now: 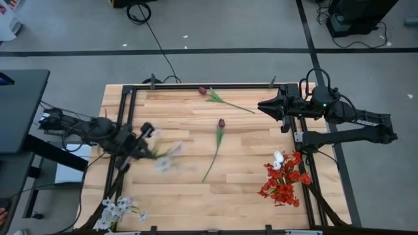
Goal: Sort flowers into vase by color
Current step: Put the white flowers into the transparent vase
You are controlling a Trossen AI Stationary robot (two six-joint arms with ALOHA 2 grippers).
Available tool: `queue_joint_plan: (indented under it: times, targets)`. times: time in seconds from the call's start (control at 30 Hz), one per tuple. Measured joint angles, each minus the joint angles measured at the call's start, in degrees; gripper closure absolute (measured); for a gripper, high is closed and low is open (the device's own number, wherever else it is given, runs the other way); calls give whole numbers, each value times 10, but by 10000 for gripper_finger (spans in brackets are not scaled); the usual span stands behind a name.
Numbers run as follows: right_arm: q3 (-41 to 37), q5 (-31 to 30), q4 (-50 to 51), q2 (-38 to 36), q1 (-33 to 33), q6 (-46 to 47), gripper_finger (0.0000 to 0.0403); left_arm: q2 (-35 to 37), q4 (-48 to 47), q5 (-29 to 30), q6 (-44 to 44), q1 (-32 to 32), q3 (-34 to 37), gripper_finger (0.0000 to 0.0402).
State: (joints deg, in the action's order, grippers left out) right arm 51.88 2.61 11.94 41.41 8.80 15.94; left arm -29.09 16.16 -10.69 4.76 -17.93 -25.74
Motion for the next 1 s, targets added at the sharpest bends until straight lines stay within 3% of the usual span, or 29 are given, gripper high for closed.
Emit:
queue_joint_plan:
  times: [0.13, 0.23, 0.43, 0.67, 1.0]
  targets:
    - [0, 0, -3, 0, 0, 0, 320, 67, 38, -36, 12, -76, 51, 401]
    - [0, 0, -3, 0, 0, 0, 320, 98, 121, -57, 19, -135, 95, 401]
    - [0, 0, -3, 0, 0, 0, 320, 104, 274, -72, 45, -251, 169, 401]
    - [0, 0, -3, 0, 0, 0, 320, 104, 332, -71, 38, -354, 204, 401]
    - [0, 0, -3, 0, 0, 0, 320, 77, 362, 20, -25, -443, 224, 401]
